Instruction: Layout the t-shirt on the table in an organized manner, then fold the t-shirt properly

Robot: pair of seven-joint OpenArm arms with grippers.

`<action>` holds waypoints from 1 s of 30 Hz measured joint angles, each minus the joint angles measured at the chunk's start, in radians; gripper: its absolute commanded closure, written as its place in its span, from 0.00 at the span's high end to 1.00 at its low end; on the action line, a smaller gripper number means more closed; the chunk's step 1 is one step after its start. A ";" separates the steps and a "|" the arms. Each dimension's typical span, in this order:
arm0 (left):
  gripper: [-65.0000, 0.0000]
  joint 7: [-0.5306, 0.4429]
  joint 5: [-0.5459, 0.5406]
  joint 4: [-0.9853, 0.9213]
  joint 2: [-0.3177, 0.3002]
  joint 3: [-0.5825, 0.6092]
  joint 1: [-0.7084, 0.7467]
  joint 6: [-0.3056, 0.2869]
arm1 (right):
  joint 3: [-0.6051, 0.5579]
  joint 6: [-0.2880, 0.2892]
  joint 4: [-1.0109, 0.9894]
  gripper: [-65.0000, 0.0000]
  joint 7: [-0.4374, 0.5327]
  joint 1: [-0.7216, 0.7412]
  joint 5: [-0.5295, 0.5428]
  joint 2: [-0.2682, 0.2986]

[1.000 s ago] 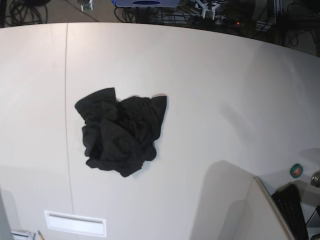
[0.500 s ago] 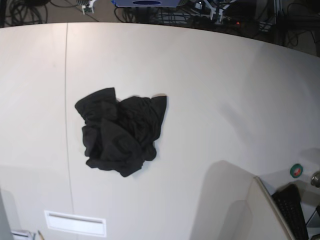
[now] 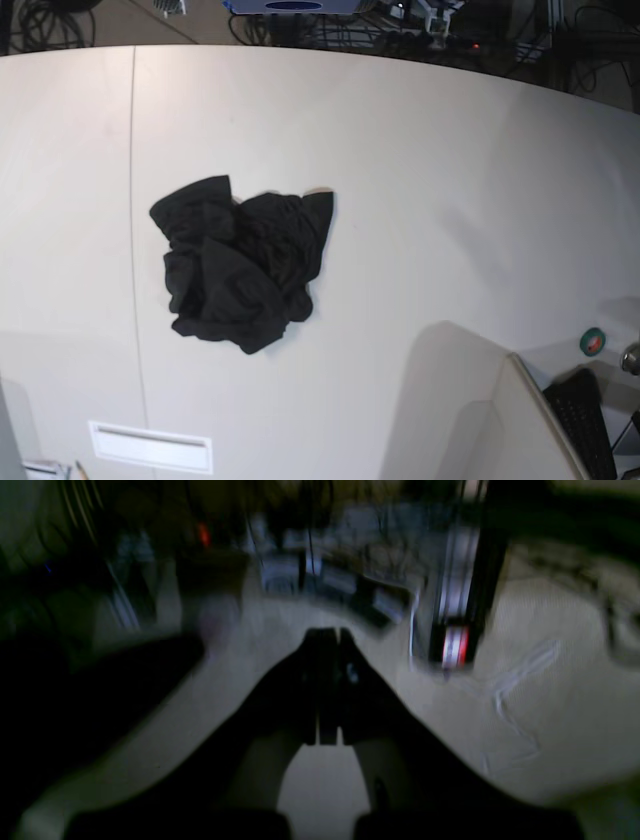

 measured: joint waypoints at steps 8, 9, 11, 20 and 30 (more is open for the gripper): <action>0.00 0.035 0.001 0.067 -0.006 0.000 0.030 0.000 | 0.001 0.000 0.026 0.00 -0.110 0.004 0.001 0.000; 0.00 0.039 0.001 0.107 -0.008 0.000 0.061 0.000 | 0.001 0.000 0.046 0.00 -0.103 -0.020 0.002 0.000; 0.00 0.038 0.000 0.209 -0.023 0.003 0.143 -0.001 | 0.001 0.000 0.125 0.00 -0.111 -0.095 0.001 0.000; 0.00 0.043 -0.010 0.596 -0.117 -0.008 0.395 -0.004 | 0.158 -0.007 0.731 0.00 -0.201 -0.488 0.002 -0.015; 0.00 0.055 -0.315 1.112 -0.328 -0.013 0.649 0.014 | 0.410 -0.014 1.167 0.00 -0.262 -0.587 -0.001 -0.029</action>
